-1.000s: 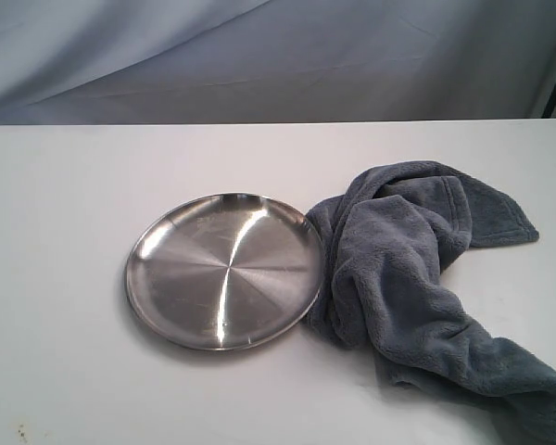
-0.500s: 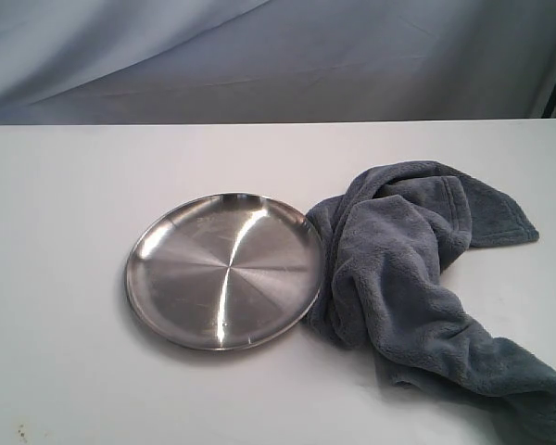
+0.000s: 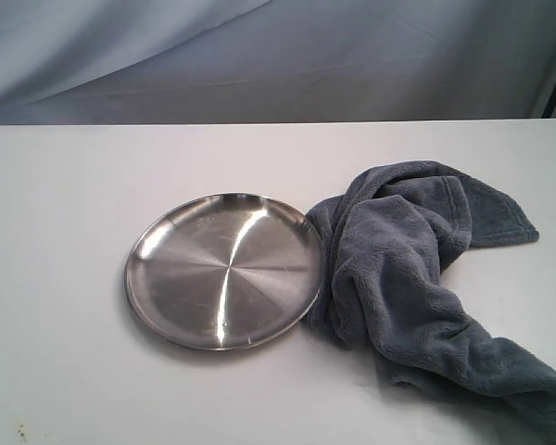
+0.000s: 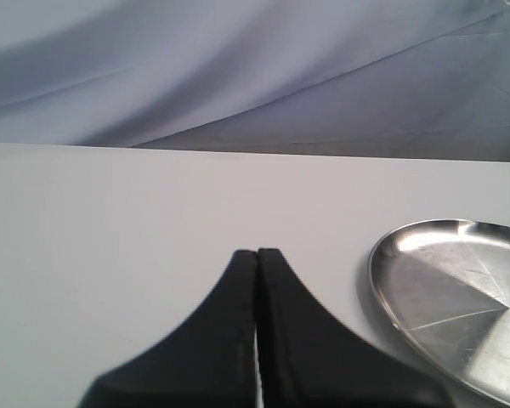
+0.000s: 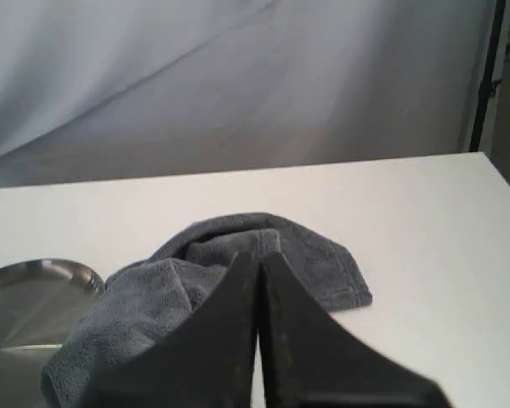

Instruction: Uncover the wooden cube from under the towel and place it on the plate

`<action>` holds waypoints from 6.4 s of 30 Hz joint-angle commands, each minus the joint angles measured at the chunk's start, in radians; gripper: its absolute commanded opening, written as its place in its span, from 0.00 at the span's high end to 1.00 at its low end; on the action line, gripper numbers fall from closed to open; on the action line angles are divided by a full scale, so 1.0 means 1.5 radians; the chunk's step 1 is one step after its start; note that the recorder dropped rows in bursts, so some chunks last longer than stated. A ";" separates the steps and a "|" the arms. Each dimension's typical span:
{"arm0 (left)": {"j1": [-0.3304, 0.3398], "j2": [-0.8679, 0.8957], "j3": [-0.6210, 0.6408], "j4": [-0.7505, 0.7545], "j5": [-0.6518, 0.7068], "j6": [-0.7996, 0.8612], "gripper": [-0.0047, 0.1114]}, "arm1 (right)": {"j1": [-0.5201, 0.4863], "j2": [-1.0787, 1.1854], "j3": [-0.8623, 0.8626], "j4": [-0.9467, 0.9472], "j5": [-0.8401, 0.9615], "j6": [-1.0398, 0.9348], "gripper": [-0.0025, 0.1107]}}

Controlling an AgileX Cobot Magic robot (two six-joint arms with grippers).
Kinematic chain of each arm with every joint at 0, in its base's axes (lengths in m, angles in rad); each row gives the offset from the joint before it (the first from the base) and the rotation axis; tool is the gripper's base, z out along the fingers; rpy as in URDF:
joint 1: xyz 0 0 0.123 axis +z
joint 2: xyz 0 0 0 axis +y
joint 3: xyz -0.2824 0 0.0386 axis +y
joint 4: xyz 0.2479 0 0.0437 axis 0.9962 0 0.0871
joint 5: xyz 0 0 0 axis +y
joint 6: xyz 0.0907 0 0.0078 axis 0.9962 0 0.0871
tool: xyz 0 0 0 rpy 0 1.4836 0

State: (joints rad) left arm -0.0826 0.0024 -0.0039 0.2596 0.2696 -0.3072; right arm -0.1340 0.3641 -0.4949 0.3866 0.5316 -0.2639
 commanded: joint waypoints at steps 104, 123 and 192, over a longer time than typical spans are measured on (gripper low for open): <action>0.002 -0.002 0.003 -0.005 -0.008 -0.003 0.96 | 0.356 0.727 -0.238 0.290 0.150 -0.248 0.98; 0.002 -0.002 0.003 -0.005 -0.008 -0.003 0.96 | 0.343 0.727 -0.447 0.122 0.175 -0.127 0.98; 0.002 -0.002 0.003 -0.005 -0.008 -0.001 0.96 | -0.020 0.985 -0.443 -0.120 0.022 0.074 0.84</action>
State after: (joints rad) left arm -0.0826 0.0024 -0.0039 0.2596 0.2696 -0.3072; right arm -0.1580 1.8263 -1.1574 0.2272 0.5412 -0.1597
